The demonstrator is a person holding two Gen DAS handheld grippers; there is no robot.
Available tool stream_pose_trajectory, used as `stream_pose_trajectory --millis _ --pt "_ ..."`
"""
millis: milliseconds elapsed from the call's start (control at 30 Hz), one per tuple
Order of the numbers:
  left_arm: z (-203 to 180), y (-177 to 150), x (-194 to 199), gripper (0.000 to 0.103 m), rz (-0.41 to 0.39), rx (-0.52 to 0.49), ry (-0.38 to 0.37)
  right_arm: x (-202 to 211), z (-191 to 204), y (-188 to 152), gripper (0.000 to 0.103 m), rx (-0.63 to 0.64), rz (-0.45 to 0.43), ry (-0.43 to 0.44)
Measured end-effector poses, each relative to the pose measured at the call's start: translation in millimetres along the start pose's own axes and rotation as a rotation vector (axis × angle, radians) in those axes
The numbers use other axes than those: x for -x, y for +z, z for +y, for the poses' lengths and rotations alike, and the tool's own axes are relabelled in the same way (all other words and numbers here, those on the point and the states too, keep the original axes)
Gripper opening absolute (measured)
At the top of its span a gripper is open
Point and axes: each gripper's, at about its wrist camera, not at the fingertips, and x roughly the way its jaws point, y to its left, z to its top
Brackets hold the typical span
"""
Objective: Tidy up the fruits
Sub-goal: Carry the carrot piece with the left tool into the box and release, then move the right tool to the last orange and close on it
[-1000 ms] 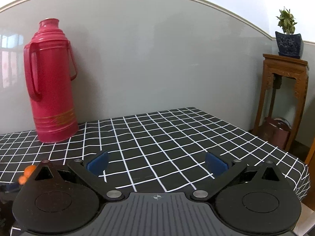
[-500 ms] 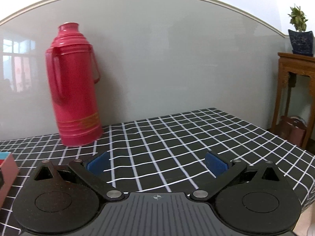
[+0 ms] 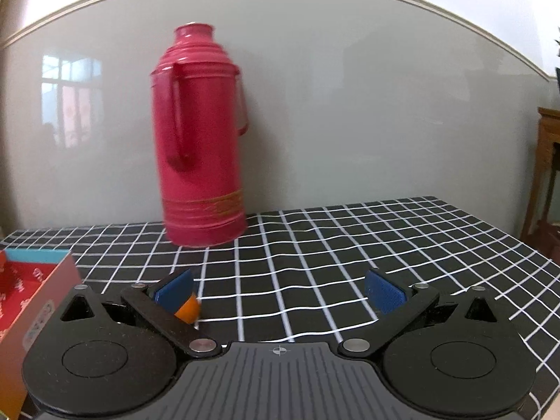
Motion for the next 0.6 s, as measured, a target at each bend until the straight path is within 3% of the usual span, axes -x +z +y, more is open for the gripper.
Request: stream_pose_trajectory --millis 167,333,400,467,500,600 --pt "22 2 -9 0.017 0.036 0.027 0.049 -7 17 -5 0.103 0.023 0.023 0.027" --pt "41 2 -11 0.042 0.055 0.036 0.066 -15 33 -8 0.103 0.038 0.052 0.064" --pt "49 3 -9 0.046 0.050 0.044 0.027 -17 40 -9 0.103 0.044 0.060 0.071" --pt "54 3 -3 0.064 0.026 0.034 0.037 -20 46 -10 0.103 0.047 0.068 0.078" --pt "58 3 1 0.078 0.008 0.033 0.048 -22 49 -10 0.103 0.047 0.071 0.080" --pt "71 2 10 0.082 -0.032 0.043 0.034 -30 56 -10 0.103 0.045 0.083 0.076"
